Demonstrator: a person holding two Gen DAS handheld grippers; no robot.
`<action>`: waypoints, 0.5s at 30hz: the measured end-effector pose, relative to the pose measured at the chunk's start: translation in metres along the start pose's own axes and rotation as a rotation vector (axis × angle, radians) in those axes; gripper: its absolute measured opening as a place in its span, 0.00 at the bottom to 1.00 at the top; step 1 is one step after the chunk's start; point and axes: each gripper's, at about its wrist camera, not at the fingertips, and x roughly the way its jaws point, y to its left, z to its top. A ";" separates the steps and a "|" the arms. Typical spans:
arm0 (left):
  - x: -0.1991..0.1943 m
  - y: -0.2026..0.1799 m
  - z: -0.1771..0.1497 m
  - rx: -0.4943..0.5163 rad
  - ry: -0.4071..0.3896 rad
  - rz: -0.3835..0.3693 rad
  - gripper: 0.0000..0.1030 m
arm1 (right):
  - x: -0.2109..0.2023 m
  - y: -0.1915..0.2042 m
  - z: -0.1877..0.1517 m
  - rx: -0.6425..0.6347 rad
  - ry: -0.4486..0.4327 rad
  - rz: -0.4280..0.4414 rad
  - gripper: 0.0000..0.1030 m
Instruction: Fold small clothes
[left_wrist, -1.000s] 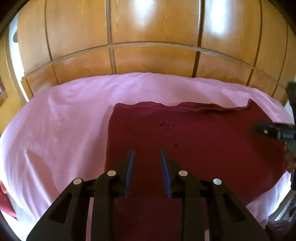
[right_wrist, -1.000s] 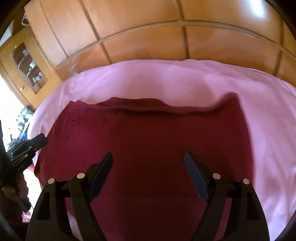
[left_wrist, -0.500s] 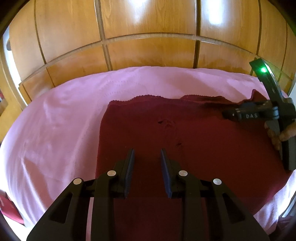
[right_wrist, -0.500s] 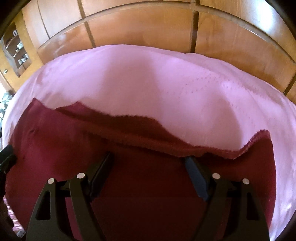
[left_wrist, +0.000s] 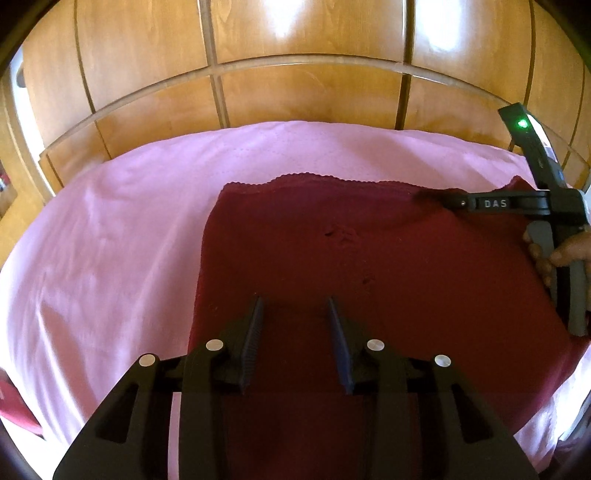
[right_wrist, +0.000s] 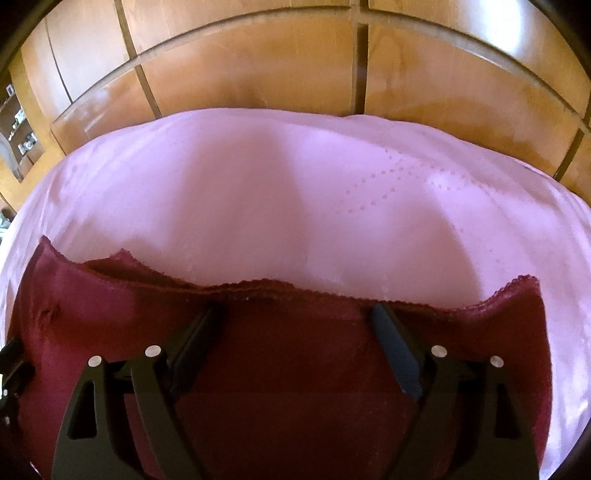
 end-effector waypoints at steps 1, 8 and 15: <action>-0.001 0.000 0.000 -0.001 -0.001 0.001 0.34 | -0.004 0.000 0.000 0.006 -0.002 0.001 0.83; -0.008 0.009 0.000 -0.050 -0.009 -0.001 0.34 | -0.052 -0.023 -0.013 0.101 -0.058 0.074 0.83; -0.030 0.034 0.000 -0.134 -0.041 0.037 0.47 | -0.102 -0.054 -0.045 0.120 -0.097 0.030 0.78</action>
